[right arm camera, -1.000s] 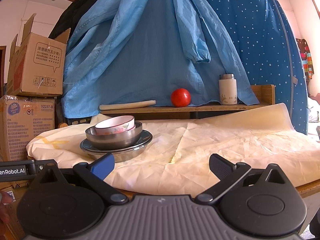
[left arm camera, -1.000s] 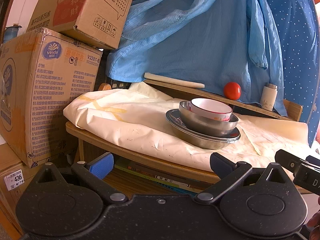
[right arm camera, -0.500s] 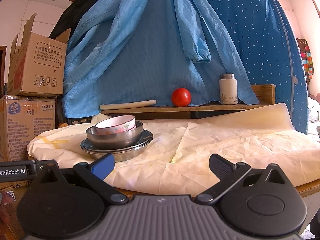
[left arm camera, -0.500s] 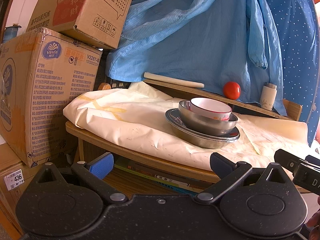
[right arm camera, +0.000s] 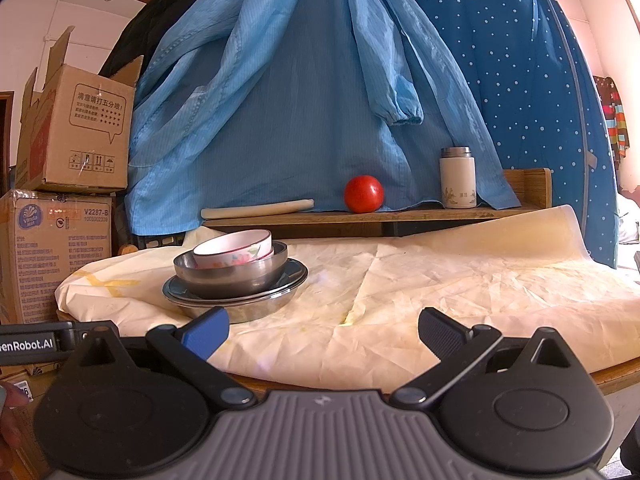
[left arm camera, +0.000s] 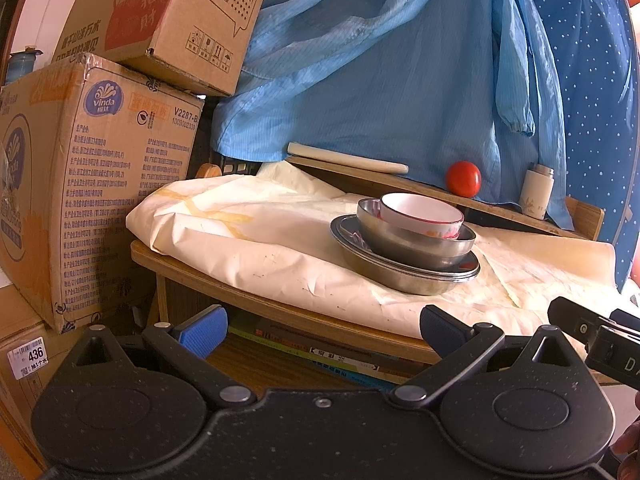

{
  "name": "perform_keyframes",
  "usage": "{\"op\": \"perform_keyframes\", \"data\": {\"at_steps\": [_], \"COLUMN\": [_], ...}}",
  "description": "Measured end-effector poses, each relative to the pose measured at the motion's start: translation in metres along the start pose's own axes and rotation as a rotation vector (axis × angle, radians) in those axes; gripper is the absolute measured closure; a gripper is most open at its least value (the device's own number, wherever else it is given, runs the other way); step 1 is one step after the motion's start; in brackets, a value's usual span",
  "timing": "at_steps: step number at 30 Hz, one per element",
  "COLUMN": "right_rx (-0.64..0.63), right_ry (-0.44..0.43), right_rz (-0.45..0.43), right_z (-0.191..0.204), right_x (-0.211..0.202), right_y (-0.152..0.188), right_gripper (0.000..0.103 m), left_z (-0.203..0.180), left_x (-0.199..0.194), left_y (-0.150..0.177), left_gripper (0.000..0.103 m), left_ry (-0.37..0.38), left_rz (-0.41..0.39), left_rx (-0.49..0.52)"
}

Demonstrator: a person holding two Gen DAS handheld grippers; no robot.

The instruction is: Organize plates and bowls

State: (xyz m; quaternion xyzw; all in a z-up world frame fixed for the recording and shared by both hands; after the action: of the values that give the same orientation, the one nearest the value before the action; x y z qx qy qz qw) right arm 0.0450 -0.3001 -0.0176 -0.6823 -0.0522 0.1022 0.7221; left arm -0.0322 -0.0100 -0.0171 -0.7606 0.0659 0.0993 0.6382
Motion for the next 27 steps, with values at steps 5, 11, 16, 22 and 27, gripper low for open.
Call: {"op": "perform_keyframes", "data": {"at_steps": [5,11,16,22,27], "right_rx": [0.0,0.0,0.0,0.001,0.0], "right_ry": [0.0,0.003,0.003,0.003,0.003], "right_rz": [0.0,0.0,0.001,0.002,0.001], "right_z": [0.0007,0.001,0.0016,0.0023,0.0023], "right_x": [-0.0001,-0.0002,-0.0003,-0.0005,-0.0005], "right_y": [0.0001,0.0001,0.0006,0.0007,0.0007], "right_gripper": [0.0,0.0,0.0,0.0,0.0], "left_z": [0.0,0.0,0.0001,0.0001,-0.0003], "left_x": [0.0,-0.0001,-0.0003,0.0002,0.0007], "left_y": [-0.0001,-0.0002,0.0003,-0.0004,-0.0008], "left_gripper": [0.001,0.001,0.001,0.001,0.001], "left_ry": [0.0,0.0,0.001,0.0,-0.001], "left_rz": [0.0,0.0,0.001,0.002,0.002], "left_rx": [0.0,0.0,0.0,0.0,0.0]}}
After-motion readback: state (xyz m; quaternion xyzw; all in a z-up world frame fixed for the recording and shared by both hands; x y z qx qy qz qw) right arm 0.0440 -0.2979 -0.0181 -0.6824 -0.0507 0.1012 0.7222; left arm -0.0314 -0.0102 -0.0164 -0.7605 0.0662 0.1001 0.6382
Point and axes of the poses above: each gripper's, at about its wrist camera, not at the fingertips, and x roughly the way its jaws point, z to its left, y to its underside, the point moved 2 cm from there along x, roughly the way its jaws point, and after that the axes turned 7 degrees about -z, right-handed, at the moved point
